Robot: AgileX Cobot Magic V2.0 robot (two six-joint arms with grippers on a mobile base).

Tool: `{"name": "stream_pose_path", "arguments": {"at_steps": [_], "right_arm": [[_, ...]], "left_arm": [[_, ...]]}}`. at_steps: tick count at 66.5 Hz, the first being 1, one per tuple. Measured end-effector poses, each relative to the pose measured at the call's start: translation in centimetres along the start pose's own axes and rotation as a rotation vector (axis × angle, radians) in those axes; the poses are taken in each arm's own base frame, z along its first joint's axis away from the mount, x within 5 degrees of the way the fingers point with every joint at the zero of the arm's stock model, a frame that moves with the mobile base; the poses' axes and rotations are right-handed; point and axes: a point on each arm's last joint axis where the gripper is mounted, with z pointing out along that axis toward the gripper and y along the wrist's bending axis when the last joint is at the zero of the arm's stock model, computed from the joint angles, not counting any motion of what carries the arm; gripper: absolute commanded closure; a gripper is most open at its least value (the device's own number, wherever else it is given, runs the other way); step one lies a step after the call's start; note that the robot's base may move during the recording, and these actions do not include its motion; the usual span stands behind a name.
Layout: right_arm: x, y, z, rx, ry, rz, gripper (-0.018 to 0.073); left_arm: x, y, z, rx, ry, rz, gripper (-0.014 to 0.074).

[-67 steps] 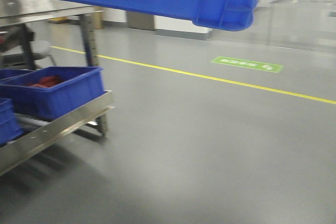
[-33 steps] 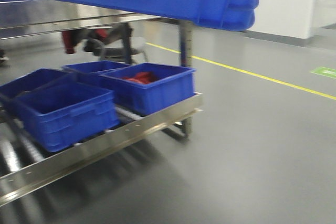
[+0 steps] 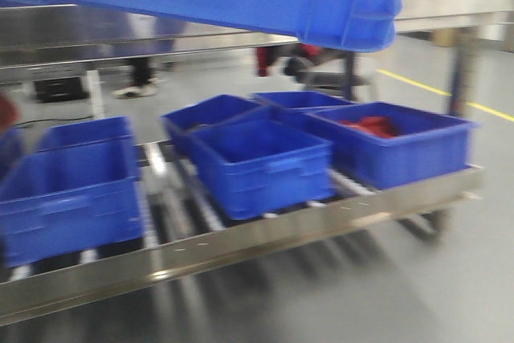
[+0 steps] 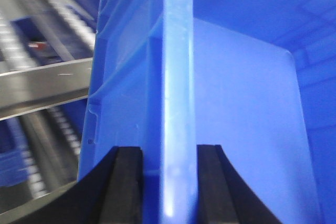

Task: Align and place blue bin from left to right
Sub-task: 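Carry the bin with both grippers while turning toward another bin shelf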

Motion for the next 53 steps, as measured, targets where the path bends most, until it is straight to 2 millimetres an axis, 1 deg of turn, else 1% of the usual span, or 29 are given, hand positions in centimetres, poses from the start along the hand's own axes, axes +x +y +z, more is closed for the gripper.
{"name": "stream_pose_path", "arguments": {"at_steps": [53], "right_arm": [[0.01, 0.00, 0.00, 0.000, 0.002, 0.000, 0.0630]], "left_arm": [[0.03, 0.03, 0.00, -0.003, 0.003, 0.003, 0.0708]]}}
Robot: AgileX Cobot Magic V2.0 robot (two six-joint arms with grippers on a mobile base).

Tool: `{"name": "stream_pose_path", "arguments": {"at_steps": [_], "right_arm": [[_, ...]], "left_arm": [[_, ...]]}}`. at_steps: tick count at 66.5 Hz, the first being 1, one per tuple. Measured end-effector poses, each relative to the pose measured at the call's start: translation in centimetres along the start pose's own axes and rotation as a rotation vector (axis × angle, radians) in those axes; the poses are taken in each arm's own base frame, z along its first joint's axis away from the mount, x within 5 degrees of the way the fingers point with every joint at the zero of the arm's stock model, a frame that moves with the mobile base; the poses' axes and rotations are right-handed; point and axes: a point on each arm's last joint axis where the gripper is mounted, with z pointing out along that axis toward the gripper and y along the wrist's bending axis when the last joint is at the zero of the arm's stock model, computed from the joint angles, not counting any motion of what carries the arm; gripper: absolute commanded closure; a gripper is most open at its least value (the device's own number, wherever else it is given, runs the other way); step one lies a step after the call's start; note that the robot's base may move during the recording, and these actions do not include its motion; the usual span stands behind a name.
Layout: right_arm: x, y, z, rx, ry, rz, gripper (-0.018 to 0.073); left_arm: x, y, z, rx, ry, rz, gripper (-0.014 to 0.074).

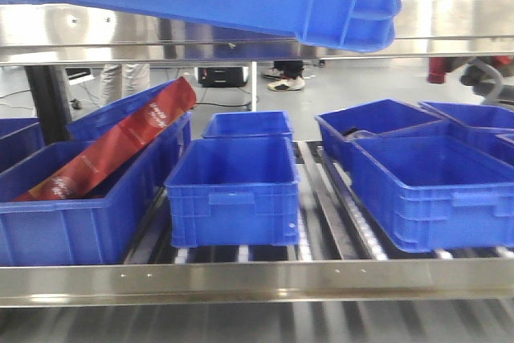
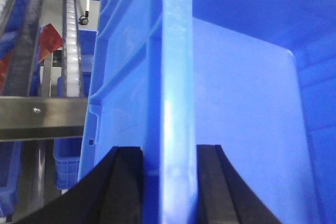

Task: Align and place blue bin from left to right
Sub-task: 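Carry the bin with both grippers while turning toward another bin shelf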

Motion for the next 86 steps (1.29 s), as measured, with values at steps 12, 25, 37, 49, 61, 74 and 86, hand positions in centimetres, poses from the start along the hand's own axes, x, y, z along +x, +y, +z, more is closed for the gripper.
{"name": "stream_pose_path", "arguments": {"at_steps": [12, 25, 37, 49, 61, 74, 86], "right_arm": [[0.01, 0.04, 0.00, -0.005, 0.001, 0.002, 0.0630], [0.00, 0.00, 0.00, 0.000, 0.000, 0.000, 0.0630], [0.00, 0.00, 0.00, 0.000, 0.000, 0.000, 0.0630], [0.00, 0.00, 0.00, 0.000, 0.000, 0.000, 0.0630], [0.00, 0.00, 0.00, 0.000, 0.000, 0.000, 0.0630], [0.00, 0.00, 0.00, 0.000, 0.000, 0.000, 0.0630], [0.00, 0.00, 0.00, 0.000, 0.000, 0.000, 0.0630]], "left_arm": [[0.01, 0.00, 0.00, 0.000, 0.002, 0.000, 0.0708], [0.01, 0.00, 0.00, 0.000, 0.002, 0.000, 0.0708], [0.01, 0.00, 0.00, 0.000, 0.002, -0.002, 0.0708], [0.01, 0.00, 0.00, 0.000, 0.002, -0.002, 0.0708], [0.03, 0.00, 0.00, 0.000, 0.004, -0.002, 0.0708], [0.03, 0.00, 0.00, 0.000, 0.004, -0.002, 0.0708], [0.03, 0.00, 0.00, 0.000, 0.004, -0.002, 0.0708]]}}
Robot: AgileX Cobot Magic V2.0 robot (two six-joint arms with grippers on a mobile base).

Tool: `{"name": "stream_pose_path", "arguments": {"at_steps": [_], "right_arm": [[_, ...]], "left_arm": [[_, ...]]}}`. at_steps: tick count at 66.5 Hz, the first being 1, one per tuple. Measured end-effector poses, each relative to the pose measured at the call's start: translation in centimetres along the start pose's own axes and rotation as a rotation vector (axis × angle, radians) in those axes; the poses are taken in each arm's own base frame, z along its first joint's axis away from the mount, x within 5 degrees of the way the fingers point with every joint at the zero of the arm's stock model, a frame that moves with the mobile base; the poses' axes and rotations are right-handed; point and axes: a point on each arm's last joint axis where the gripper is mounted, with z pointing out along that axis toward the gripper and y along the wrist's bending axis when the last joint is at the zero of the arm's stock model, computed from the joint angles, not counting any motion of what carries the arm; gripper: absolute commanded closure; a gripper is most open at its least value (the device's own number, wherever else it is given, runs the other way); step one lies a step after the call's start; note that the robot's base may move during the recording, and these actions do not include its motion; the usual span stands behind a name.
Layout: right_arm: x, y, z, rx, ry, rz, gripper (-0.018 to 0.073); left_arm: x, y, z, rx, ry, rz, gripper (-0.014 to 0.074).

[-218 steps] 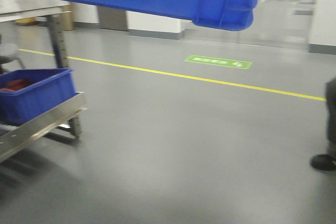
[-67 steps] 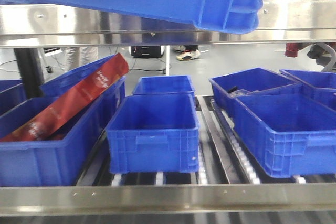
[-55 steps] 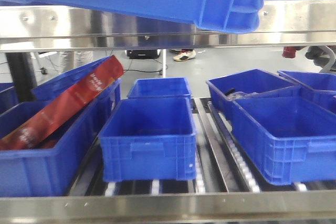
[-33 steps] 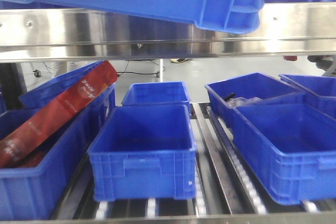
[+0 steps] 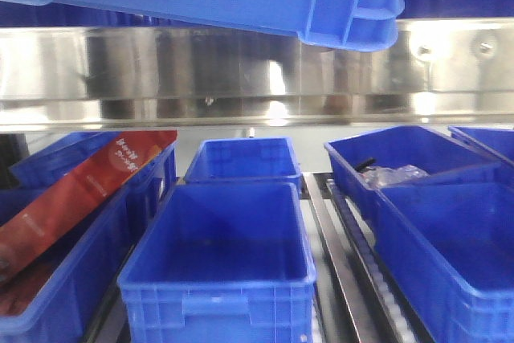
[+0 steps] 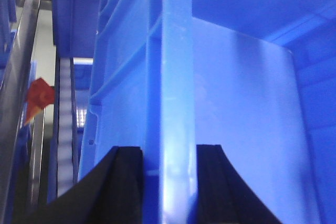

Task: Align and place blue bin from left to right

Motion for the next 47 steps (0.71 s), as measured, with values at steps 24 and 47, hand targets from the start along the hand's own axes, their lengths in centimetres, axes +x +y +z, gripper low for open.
{"name": "stream_pose_path", "arguments": {"at_steps": [24, 47], "right_arm": [[-0.01, 0.00, -0.13, 0.000, -0.002, 0.000, 0.0630], [0.05, -0.01, -0.12, 0.001, 0.005, 0.000, 0.0630]], "left_arm": [[0.25, 0.03, 0.00, -0.003, 0.027, -0.002, 0.0708], [0.23, 0.04, 0.00, -0.004, 0.025, -0.007, 0.0708]]}}
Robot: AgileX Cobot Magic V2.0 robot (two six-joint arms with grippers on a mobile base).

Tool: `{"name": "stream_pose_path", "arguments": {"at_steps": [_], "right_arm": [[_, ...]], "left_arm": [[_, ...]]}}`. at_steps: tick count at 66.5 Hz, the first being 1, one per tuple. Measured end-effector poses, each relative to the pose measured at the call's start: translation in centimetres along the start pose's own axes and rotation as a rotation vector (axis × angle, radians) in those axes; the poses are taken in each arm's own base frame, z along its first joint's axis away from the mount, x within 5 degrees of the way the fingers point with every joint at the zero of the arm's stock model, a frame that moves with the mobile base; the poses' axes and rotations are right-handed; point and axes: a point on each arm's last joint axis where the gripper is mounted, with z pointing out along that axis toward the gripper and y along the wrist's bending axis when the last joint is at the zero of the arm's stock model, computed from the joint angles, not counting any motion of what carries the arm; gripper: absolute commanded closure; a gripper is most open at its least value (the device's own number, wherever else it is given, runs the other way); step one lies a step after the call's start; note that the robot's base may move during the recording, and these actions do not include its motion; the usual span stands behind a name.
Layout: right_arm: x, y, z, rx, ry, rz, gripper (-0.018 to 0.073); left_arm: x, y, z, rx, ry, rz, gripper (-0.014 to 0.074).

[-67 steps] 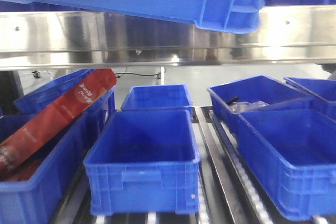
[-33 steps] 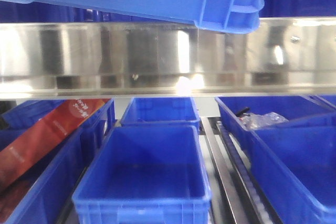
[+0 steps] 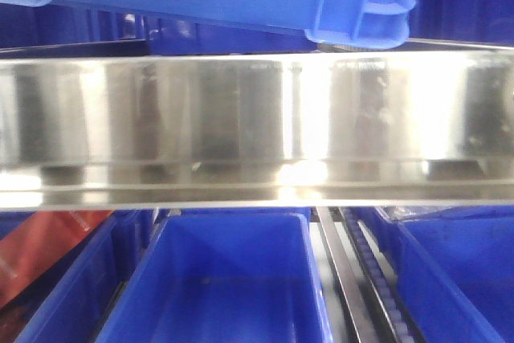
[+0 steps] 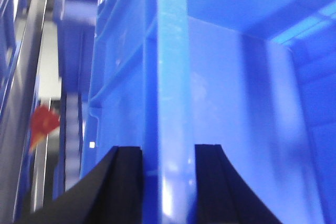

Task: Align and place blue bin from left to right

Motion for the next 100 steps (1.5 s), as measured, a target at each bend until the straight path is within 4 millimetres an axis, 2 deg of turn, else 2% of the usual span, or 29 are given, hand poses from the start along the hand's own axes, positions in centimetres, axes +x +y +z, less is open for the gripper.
{"name": "stream_pose_path", "arguments": {"at_steps": [100], "right_arm": [[-0.05, 0.01, 0.00, -0.001, -0.005, 0.000, 0.0630]], "left_arm": [[-0.02, 0.00, 0.00, 0.000, -0.003, 0.000, 0.0708]]}}
